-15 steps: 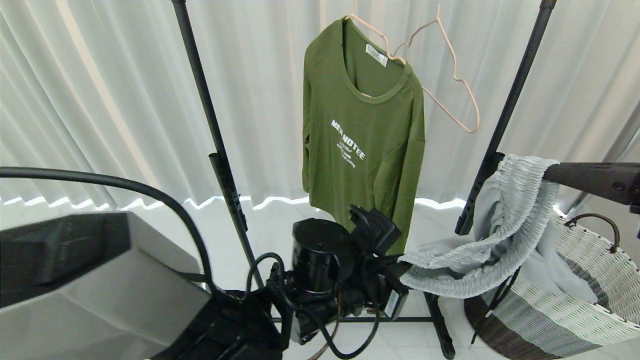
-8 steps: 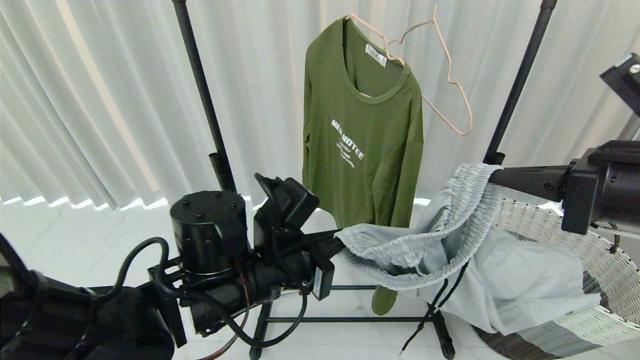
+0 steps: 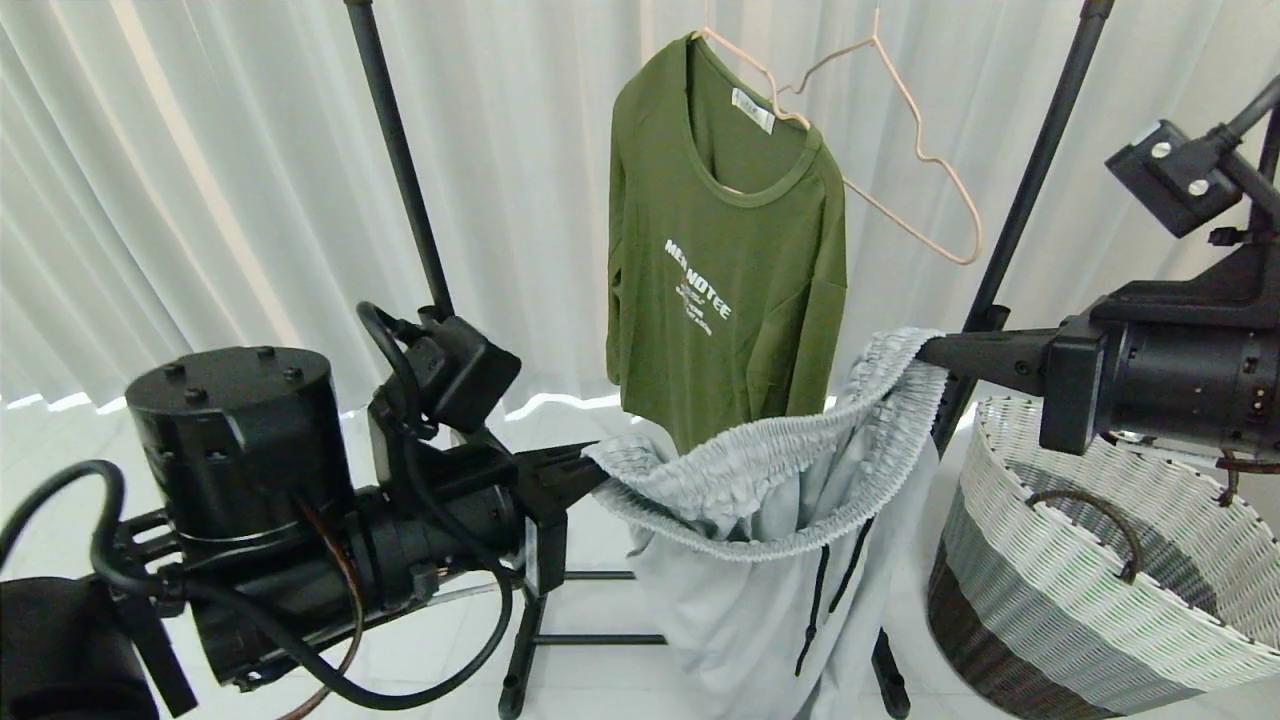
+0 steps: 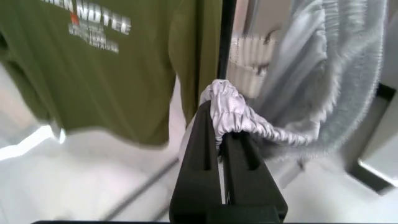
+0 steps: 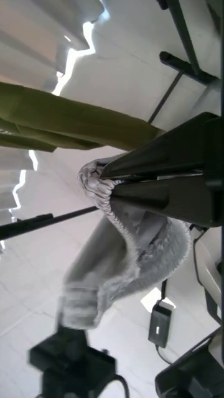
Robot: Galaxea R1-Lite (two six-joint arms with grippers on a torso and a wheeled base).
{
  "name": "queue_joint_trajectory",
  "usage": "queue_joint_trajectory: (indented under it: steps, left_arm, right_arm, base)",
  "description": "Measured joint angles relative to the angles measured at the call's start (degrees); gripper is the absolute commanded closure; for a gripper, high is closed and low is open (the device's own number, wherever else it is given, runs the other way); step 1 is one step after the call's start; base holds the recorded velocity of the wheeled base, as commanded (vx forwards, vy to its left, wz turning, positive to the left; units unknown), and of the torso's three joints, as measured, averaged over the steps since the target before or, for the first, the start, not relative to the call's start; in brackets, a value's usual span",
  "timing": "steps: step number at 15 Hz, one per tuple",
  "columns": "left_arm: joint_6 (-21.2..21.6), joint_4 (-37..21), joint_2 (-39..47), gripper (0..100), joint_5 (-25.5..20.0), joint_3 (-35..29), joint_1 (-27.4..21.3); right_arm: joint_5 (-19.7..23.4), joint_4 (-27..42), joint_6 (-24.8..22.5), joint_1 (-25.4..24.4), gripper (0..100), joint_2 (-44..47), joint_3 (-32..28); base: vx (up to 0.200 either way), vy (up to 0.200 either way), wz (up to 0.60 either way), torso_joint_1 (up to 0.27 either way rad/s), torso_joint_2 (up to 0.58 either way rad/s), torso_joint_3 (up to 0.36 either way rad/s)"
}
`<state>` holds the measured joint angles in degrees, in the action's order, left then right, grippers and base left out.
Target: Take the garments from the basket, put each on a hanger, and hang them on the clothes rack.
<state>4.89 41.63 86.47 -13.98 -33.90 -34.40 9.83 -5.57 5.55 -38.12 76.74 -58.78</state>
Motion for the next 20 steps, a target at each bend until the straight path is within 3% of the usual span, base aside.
queue_joint_trajectory:
  steps: [4,8,13,20]
  left_arm:
    - [-1.1,-15.5,-5.9,100,-5.0,-12.0,4.5]
    - [0.9,-23.1,-5.9,100,-5.4,-23.8,8.2]
    - [2.9,-24.1,-1.9,100,-5.5,-32.2,9.4]
    - [3.4,-20.2,0.5,100,-5.6,-32.9,9.8]
  right_arm:
    - [-0.1,-0.3,0.0,0.1,100,-0.1,-2.4]
    - [0.1,-0.2,-0.1,1.2,100,-1.0,-7.1]
    - [0.2,-0.1,-0.1,2.6,100,-0.4,-12.8]
    - [0.0,0.3,-0.2,3.6,100,1.7,-15.8]
  base:
    - [0.000,0.000,0.00,0.000,0.00,0.000]
    - [0.000,0.000,0.00,0.000,0.00,0.000]
    - [0.000,0.000,0.00,0.000,0.00,0.000]
    - [0.000,0.000,0.00,0.000,0.00,0.000]
